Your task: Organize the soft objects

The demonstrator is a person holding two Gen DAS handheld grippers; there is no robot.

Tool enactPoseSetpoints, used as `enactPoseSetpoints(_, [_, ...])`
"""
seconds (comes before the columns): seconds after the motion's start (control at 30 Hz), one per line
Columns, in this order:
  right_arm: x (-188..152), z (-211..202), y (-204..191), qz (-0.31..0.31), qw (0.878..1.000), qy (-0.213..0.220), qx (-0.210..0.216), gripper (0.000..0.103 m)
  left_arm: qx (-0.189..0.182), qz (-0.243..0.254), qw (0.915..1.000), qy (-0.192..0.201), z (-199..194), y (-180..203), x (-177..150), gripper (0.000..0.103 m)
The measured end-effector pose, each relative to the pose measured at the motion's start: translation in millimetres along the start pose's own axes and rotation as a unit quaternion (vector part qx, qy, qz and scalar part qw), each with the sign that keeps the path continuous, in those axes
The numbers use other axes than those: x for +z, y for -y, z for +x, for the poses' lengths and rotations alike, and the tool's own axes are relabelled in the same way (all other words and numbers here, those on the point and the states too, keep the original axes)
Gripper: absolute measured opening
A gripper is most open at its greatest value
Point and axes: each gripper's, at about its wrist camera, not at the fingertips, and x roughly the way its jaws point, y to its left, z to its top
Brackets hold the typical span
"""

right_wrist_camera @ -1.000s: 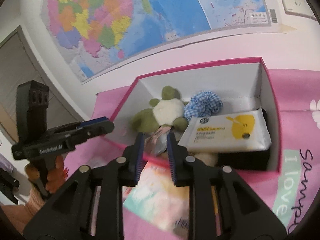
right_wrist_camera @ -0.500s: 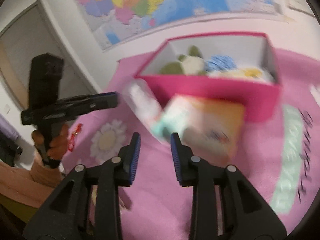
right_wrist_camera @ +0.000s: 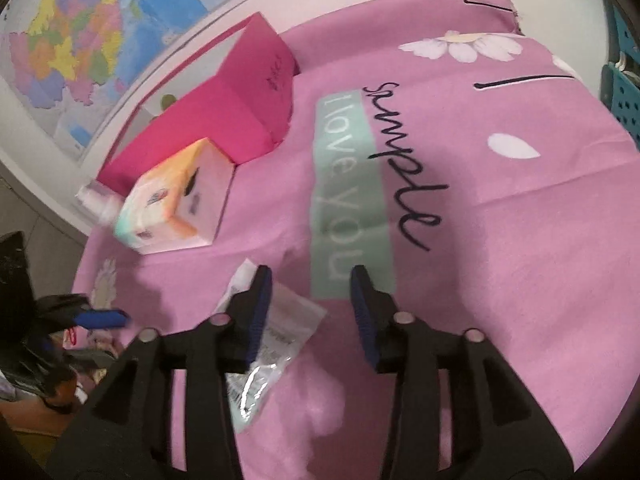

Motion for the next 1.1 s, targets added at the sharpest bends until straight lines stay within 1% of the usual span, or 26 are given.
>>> enactPoseSetpoints(0.13, [-8.4, 6.9, -22.0, -0.015, 0.999, -0.018, 0.031, 0.046, 0.007, -0.002, 0.9998, -0.019, 12.9, 2.9, 1.5, 0.044])
enactPoseSetpoints(0.27, [-21.9, 13.2, -43.5, -0.019, 0.996, -0.035, 0.074, 0.046, 0.025, -0.019, 0.9994, -0.017, 13.7, -3.9, 1.7, 0.044])
enactPoseSetpoints(0.4, [-30.2, 18.3, -64.6, -0.052, 0.993, -0.055, 0.093, 0.046, 0.044, -0.038, 0.9982, -0.014, 11.7, -17.4, -4.7, 0.044])
enactPoseSetpoints(0.47, [-30.6, 18.3, -72.0, -0.075, 0.992, -0.057, 0.088, 0.046, 0.050, -0.046, 0.9976, -0.015, 11.0, -23.9, -6.3, 0.044])
enactPoseSetpoints(0.53, [-27.2, 17.7, -73.9, -0.095, 0.991, -0.052, 0.076, 0.046, 0.042, -0.049, 0.9978, -0.014, 10.0, -27.7, -8.9, 0.044])
enactPoseSetpoints(0.57, [-25.5, 19.3, -76.1, -0.102, 0.990, -0.052, 0.078, 0.046, 0.041, -0.049, 0.9978, -0.015, 10.4, -27.8, -8.9, 0.044])
enactPoseSetpoints(0.63, [-25.9, 24.0, -80.2, -0.128, 0.987, -0.062, 0.080, 0.046, 0.047, -0.043, 0.9979, -0.015, 10.5, -26.2, -9.1, 0.044])
enactPoseSetpoints(0.7, [-30.3, 31.2, -87.2, -0.153, 0.982, -0.079, 0.071, 0.046, 0.055, -0.037, 0.9977, -0.016, 11.1, -23.7, -9.6, 0.044])
enactPoseSetpoints(0.73, [-34.9, 29.5, -91.6, -0.175, 0.980, -0.070, 0.060, 0.046, 0.057, -0.035, 0.9976, -0.016, 10.0, -23.7, -10.8, 0.044])
enactPoseSetpoints(0.77, [-38.5, 29.1, -95.8, -0.193, 0.978, -0.066, 0.046, 0.044, 0.057, -0.035, 0.9976, -0.016, 9.8, -23.3, -11.0, 0.044])
enactPoseSetpoints(0.8, [-41.3, 27.5, -98.9, -0.210, 0.975, -0.059, 0.038, 0.038, 0.057, -0.037, 0.9976, -0.016, 9.3, -24.1, -11.3, 0.044])
enactPoseSetpoints(0.83, [-43.2, 25.1, -99.2, -0.213, 0.974, -0.059, 0.050, 0.022, 0.057, -0.039, 0.9975, -0.015, 8.3, -25.5, -11.6, 0.044])
enactPoseSetpoints(0.87, [-43.5, 23.9, -99.0, -0.212, 0.974, -0.059, 0.052, 0.009, 0.057, -0.040, 0.9974, -0.015, 6.9, -26.0, -12.0, 0.044])
enactPoseSetpoints(0.9, [-45.1, 25.6, -98.8, -0.220, 0.973, -0.061, 0.022, 0.000, 0.056, -0.041, 0.9975, -0.014, 4.7, -26.0, -12.9, 0.044])
enactPoseSetpoints(0.93, [-46.8, 25.9, -98.3, -0.224, 0.973, -0.059, 0.015, 0.000, 0.054, -0.041, 0.9976, -0.013, 2.8, -25.4, -13.7, 0.044])
enactPoseSetpoints(1.0, [-45.9, 22.7, -90.5, -0.202, 0.977, -0.059, 0.031, 0.000, 0.052, -0.038, 0.9978, -0.016, -0.6, -22.7, -16.2, 0.044])
enactPoseSetpoints(1.03, [-45.7, 21.4, -88.1, -0.198, 0.978, -0.057, 0.032, 0.000, 0.046, -0.037, 0.9981, -0.020, -3.2, -20.8, -18.5, 0.044])
enactPoseSetpoints(1.1, [-44.1, 19.0, -78.8, -0.180, 0.982, -0.052, 0.028, 0.000, 0.022, -0.029, 0.9989, -0.028, -7.4, -13.7, -23.9, 0.044])
